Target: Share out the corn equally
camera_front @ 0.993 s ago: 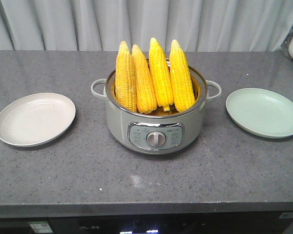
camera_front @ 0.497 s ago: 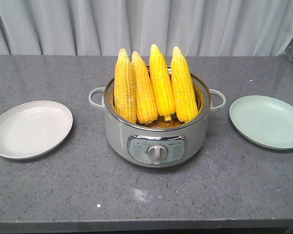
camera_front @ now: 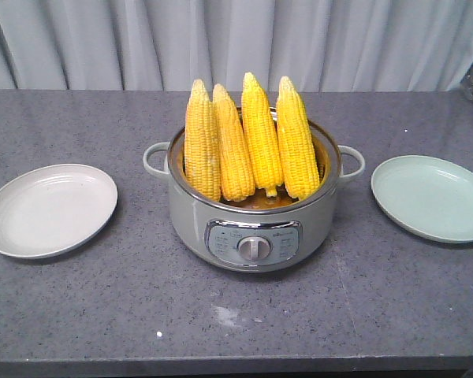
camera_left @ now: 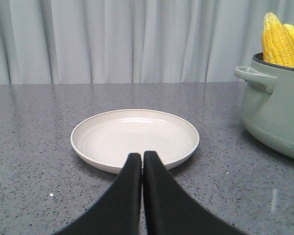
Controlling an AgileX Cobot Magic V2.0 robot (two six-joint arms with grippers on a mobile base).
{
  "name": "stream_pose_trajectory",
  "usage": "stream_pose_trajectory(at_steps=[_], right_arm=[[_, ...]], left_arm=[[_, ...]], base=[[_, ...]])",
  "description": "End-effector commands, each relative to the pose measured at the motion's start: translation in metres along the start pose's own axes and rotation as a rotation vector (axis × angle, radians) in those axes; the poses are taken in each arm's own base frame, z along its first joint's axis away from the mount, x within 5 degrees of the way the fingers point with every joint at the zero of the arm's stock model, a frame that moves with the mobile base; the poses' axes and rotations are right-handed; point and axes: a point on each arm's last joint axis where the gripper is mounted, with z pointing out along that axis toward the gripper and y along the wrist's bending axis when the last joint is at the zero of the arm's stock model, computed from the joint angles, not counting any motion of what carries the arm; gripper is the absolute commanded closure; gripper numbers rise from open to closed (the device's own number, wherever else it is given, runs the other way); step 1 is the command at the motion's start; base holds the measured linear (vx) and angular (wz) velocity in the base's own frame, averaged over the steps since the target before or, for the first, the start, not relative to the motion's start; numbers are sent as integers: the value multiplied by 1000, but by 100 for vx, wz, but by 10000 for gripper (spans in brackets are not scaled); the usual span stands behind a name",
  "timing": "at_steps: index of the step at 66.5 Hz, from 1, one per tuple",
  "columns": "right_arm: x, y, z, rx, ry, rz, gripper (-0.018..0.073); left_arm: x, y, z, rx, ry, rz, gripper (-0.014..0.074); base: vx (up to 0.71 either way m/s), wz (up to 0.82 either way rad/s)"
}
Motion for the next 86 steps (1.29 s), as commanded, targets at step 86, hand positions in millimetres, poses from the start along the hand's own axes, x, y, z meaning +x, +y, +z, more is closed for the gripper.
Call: stream_pose_trajectory(at_steps=[86], right_arm=[[-5,0,0,2,-69,-7,566]], left_arm=[[-3,0,-1,0,-82,-10,603]], base=[[0,0]])
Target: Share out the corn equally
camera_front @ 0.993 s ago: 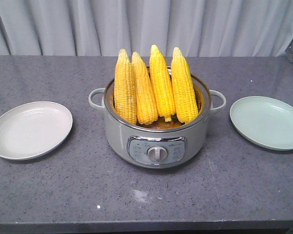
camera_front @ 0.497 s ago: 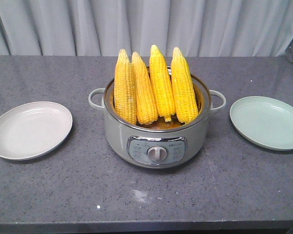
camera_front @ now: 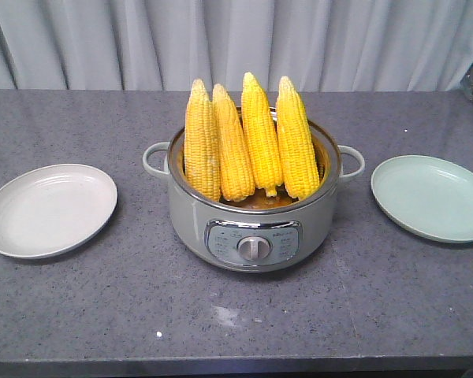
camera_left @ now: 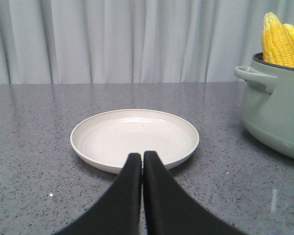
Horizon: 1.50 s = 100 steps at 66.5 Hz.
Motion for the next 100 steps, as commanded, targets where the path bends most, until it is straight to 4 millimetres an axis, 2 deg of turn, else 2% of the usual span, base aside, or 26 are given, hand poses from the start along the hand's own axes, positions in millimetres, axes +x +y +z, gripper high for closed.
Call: stream_pose_trajectory(at_steps=[1,65,80,100], right_arm=[[-5,0,0,2,-69,-7,566],[-5,0,0,3,-70,-24,566],[-13,0,-1,4,-56,-23,566],[-13,0,-1,3,-61,0,566]], left_arm=[[-3,0,-1,0,-82,-10,603],[-5,0,-1,0,-71,-10,603],[-5,0,-1,0,-71,-10,603],[-5,0,-1,0,-71,-10,603]], base=[[0,0],[0,0],[0,0],[0,0]])
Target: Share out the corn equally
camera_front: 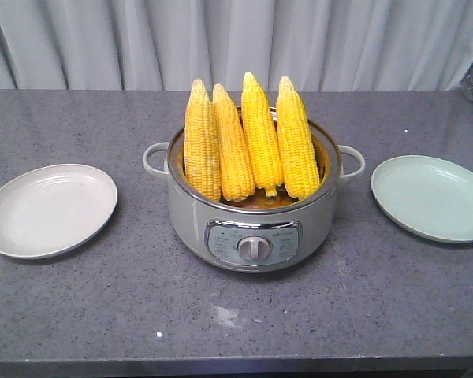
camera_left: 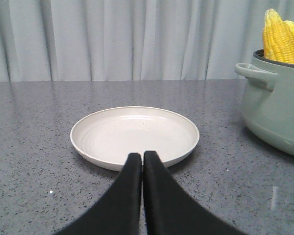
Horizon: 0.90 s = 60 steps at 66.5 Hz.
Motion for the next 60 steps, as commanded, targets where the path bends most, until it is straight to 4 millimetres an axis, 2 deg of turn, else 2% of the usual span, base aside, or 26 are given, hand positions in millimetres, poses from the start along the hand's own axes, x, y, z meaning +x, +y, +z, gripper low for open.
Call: stream_pose_trajectory(at_steps=[1,60], right_arm=[[-17,0,-2,2,-101,2,566],[-17,0,-2,2,-97,2,566]], left_arm=[[-6,0,-1,1,-80,-10,603],[-6,0,-1,1,-80,-10,603]], base=[[0,0],[0,0]])
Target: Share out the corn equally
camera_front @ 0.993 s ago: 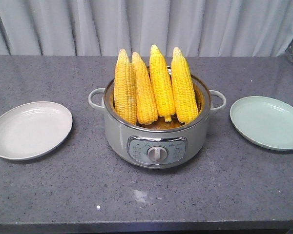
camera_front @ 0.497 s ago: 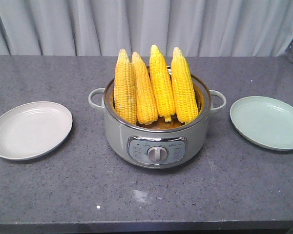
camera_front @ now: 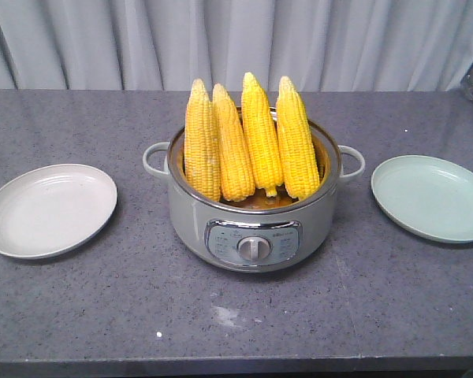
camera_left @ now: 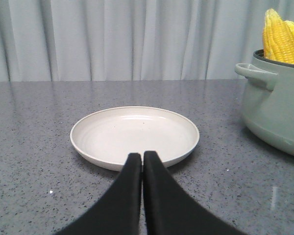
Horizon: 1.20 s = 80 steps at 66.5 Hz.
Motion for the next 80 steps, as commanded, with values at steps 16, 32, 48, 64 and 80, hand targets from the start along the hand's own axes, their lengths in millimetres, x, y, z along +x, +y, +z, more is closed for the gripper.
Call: stream_pose_trajectory(at_steps=[16,32,48,64,80], right_arm=[[-17,0,-2,2,-98,-2,566],[-16,0,-2,2,-97,-2,566],[-21,0,-2,2,-83,20,566],[-54,1,11,5,-13,12,566],[-98,1,39,12,155,1,566]], left_arm=[[-6,0,-1,1,-80,-10,603],[-6,0,-1,1,-80,-11,603],[-6,0,-1,1,-80,-19,603],[-38,-2,-8,6,-114,-22,603],[-100,-5,0,5,34,-55,603]], base=[[0,0],[0,0],[0,0],[0,0],[0,0]])
